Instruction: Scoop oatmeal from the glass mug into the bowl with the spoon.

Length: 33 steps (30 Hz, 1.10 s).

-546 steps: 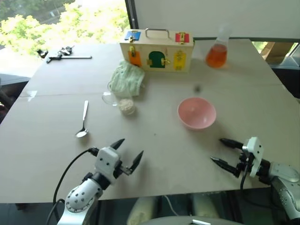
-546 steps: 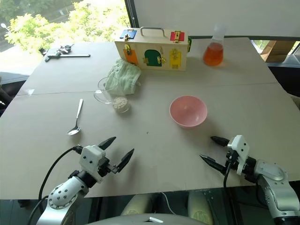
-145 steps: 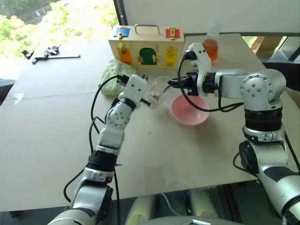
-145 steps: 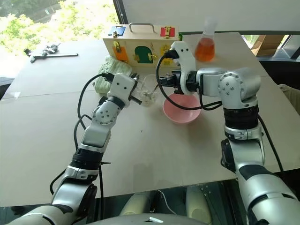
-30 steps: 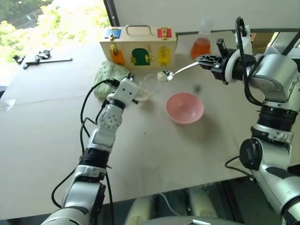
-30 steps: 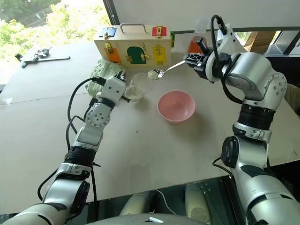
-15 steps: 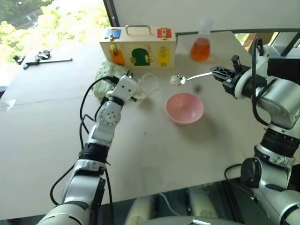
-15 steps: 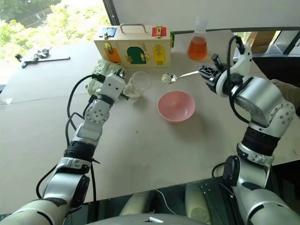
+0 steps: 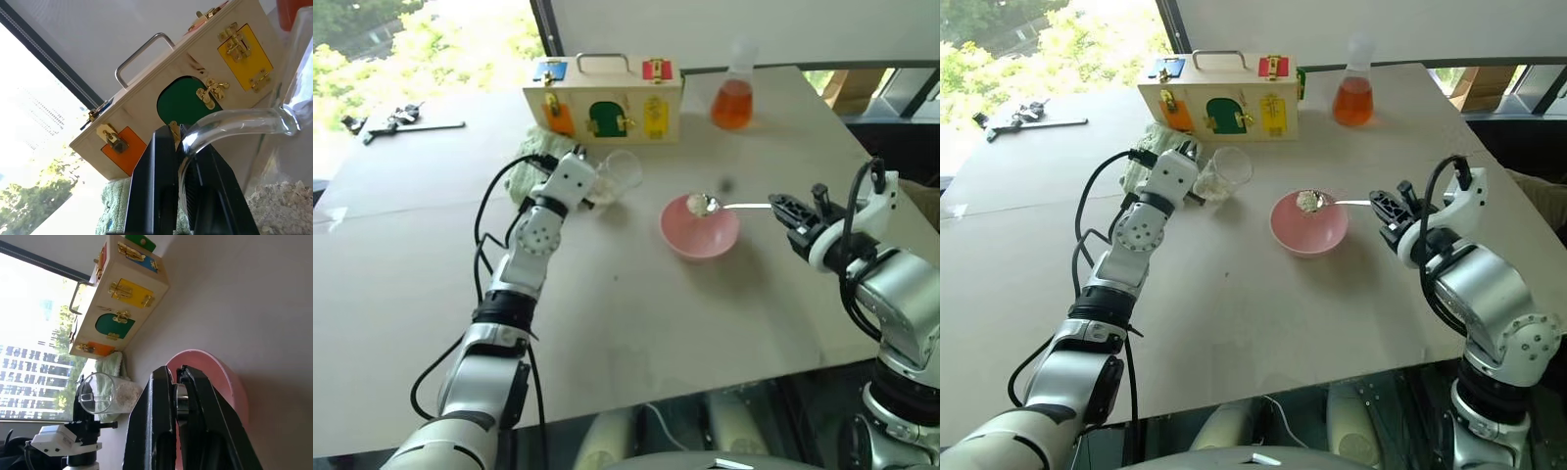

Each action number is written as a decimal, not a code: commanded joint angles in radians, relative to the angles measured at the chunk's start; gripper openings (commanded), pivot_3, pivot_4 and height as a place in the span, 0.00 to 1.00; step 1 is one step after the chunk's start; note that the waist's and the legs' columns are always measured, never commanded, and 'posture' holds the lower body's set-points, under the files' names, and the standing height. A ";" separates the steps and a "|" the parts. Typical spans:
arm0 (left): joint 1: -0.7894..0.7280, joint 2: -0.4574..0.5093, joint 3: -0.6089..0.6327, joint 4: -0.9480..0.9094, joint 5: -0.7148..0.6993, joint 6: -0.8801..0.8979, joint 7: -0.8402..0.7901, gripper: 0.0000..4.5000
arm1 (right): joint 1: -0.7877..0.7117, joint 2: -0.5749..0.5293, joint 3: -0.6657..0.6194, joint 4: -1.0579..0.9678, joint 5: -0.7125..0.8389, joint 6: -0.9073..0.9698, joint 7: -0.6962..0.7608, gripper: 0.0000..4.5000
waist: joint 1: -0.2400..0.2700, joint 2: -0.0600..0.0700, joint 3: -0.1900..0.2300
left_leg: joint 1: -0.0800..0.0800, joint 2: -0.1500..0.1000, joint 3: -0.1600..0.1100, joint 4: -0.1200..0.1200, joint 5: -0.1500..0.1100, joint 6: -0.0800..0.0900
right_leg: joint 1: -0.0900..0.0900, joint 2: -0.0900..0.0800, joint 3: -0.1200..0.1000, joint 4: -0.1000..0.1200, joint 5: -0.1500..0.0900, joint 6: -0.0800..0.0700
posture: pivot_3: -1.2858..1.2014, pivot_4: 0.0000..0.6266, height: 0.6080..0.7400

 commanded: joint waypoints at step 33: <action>0.009 0.011 0.018 -0.046 -0.007 -0.016 0.002 0.01 | 0.115 -0.684 0.209 -0.179 -0.984 -0.023 1.186 0.00 | 0.032 -0.002 0.000 | 0.000 0.001 0.000 0.003 -0.001 0.001 | 0.002 -0.001 -0.001 -0.001 0.000 0.000 | 0.52 0.24 1.00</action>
